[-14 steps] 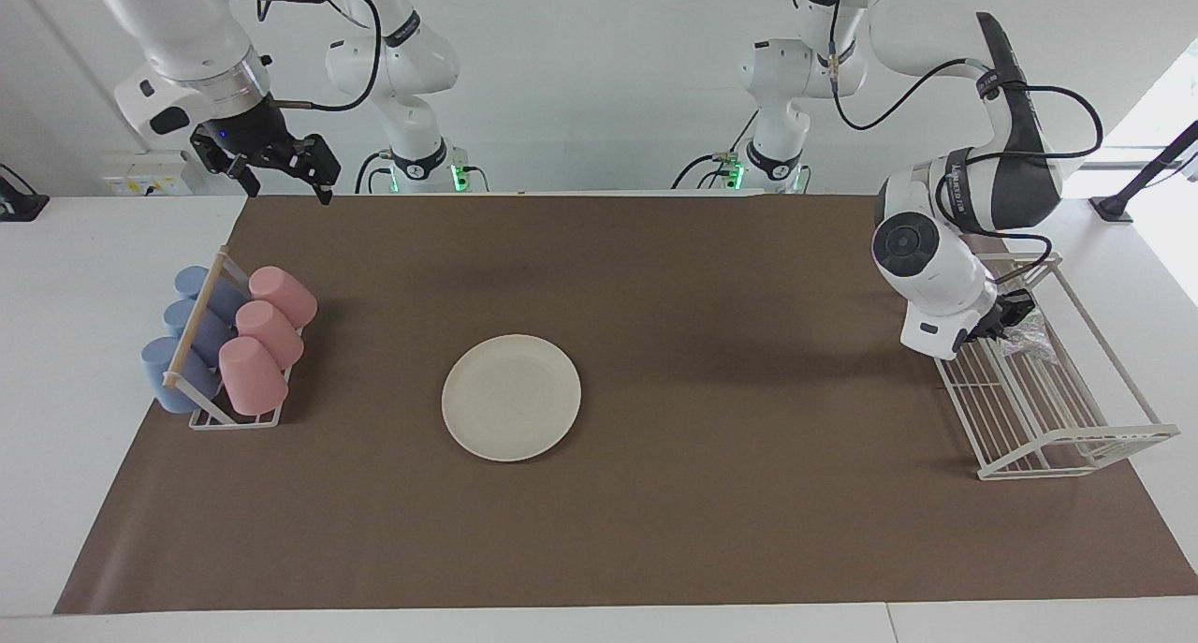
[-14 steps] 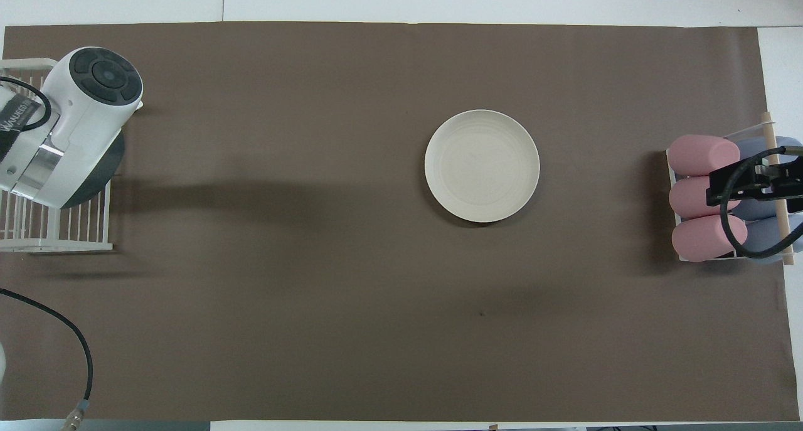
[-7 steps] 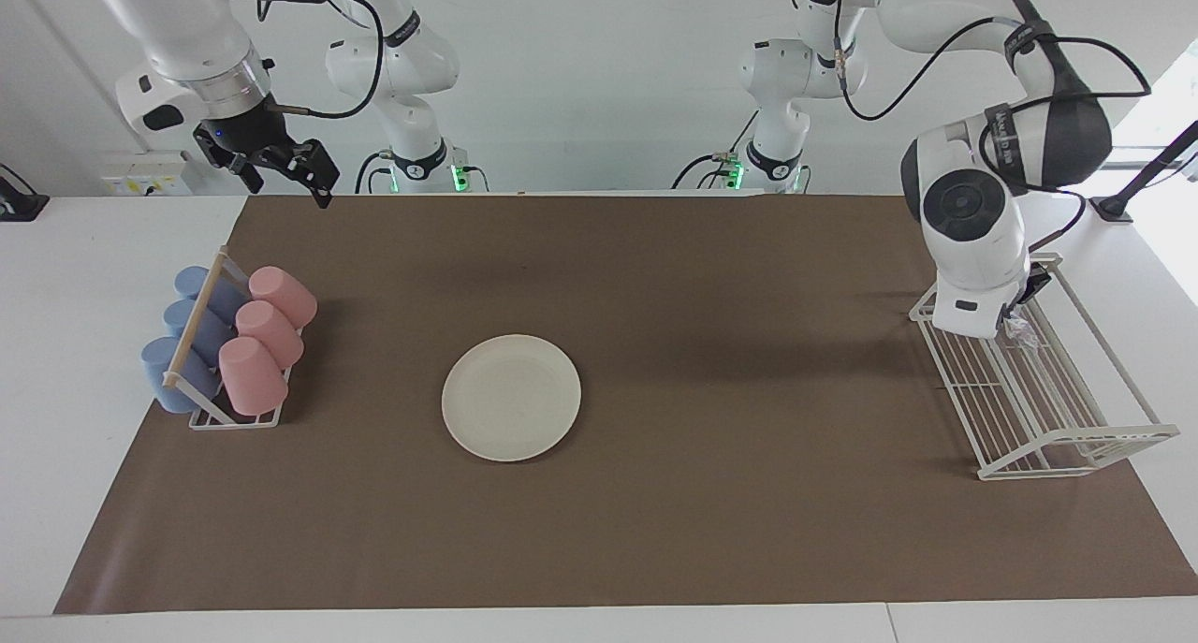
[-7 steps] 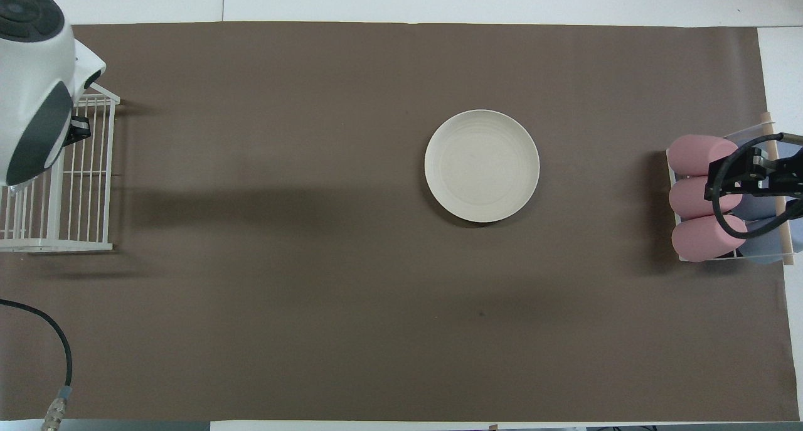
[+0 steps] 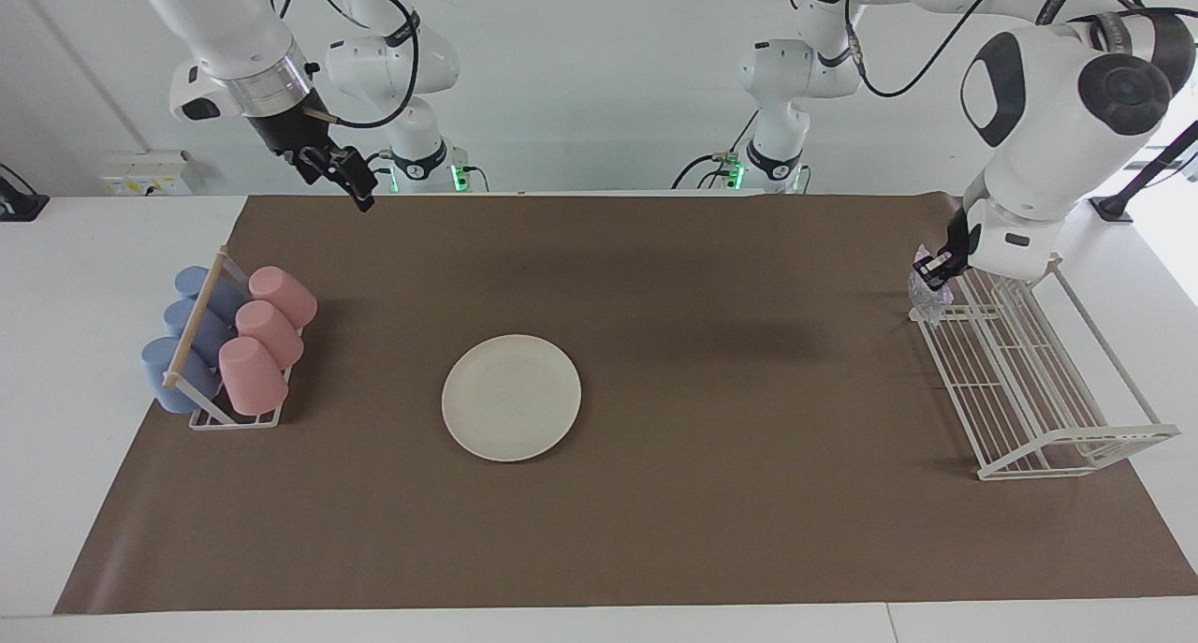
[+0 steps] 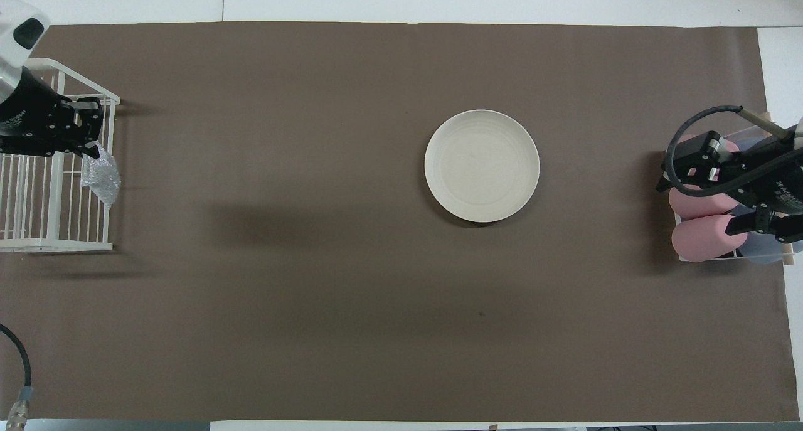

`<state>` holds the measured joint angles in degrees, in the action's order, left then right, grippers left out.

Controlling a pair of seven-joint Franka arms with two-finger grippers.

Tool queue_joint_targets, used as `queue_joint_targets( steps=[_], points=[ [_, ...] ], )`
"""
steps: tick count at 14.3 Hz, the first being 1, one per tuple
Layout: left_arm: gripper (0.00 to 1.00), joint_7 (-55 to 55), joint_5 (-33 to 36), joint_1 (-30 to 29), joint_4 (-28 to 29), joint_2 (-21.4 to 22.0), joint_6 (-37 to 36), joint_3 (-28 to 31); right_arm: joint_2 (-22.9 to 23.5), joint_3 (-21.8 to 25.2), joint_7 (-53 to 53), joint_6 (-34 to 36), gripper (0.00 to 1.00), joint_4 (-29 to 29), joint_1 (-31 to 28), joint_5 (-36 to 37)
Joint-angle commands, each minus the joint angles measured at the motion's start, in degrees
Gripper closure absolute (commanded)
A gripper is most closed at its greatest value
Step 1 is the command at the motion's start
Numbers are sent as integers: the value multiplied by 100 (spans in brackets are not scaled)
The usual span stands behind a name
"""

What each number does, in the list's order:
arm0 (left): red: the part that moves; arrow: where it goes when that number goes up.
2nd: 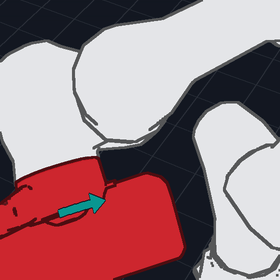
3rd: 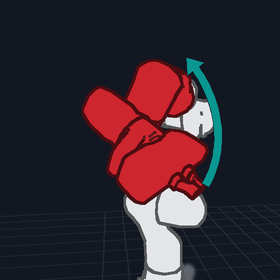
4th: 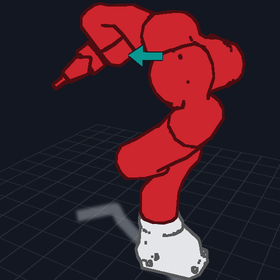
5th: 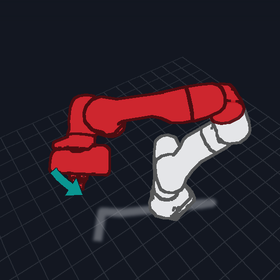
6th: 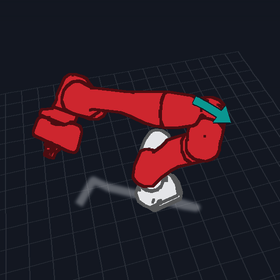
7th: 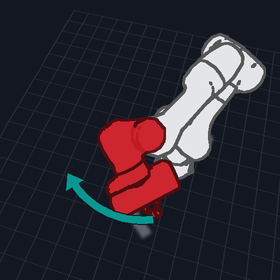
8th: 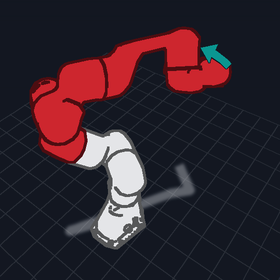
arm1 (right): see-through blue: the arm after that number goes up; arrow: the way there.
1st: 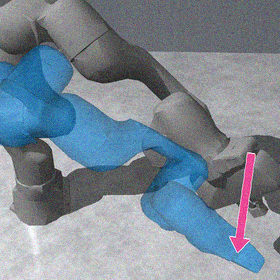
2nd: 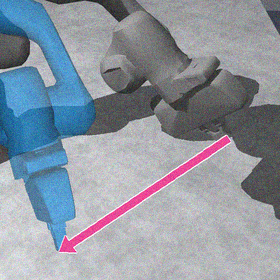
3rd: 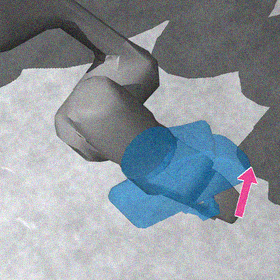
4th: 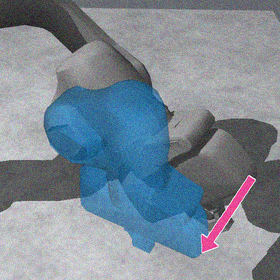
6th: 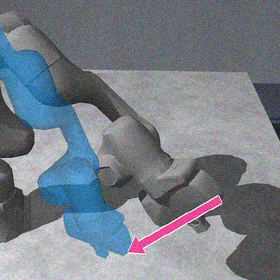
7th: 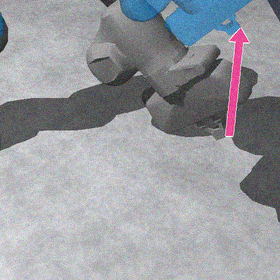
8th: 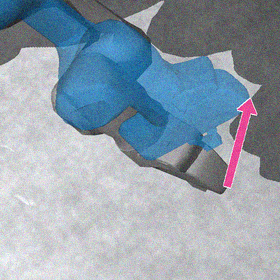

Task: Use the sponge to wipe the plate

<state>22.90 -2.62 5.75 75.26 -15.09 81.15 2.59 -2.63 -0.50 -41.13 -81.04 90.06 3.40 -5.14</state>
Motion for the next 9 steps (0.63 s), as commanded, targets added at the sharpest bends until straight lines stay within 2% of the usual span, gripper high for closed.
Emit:
queue_joint_targets(
  steps=[1,3,4,7,9],
  points=[
    [100,337,-1367,-363,-47,260,-161,-4,-80,-195,-727,97,0,38,-50,-180],
    [100,338,-2353,-644,-3,374,-143,5,-89,-327,-1411,80,0,38,-50,-451],
    [100,303,-2801,-846,198,471,-126,-13,-98,-371,-1859,71,0,47,-50,-661],
    [100,154,-3796,-918,1487,1111,391,-13,-203,-468,-3195,-95,0,239,151,-1163],
    [100,-415,-4577,-918,2611,1673,848,-4,-247,-468,-3908,-149,0,249,388,-1383]
  ],
)
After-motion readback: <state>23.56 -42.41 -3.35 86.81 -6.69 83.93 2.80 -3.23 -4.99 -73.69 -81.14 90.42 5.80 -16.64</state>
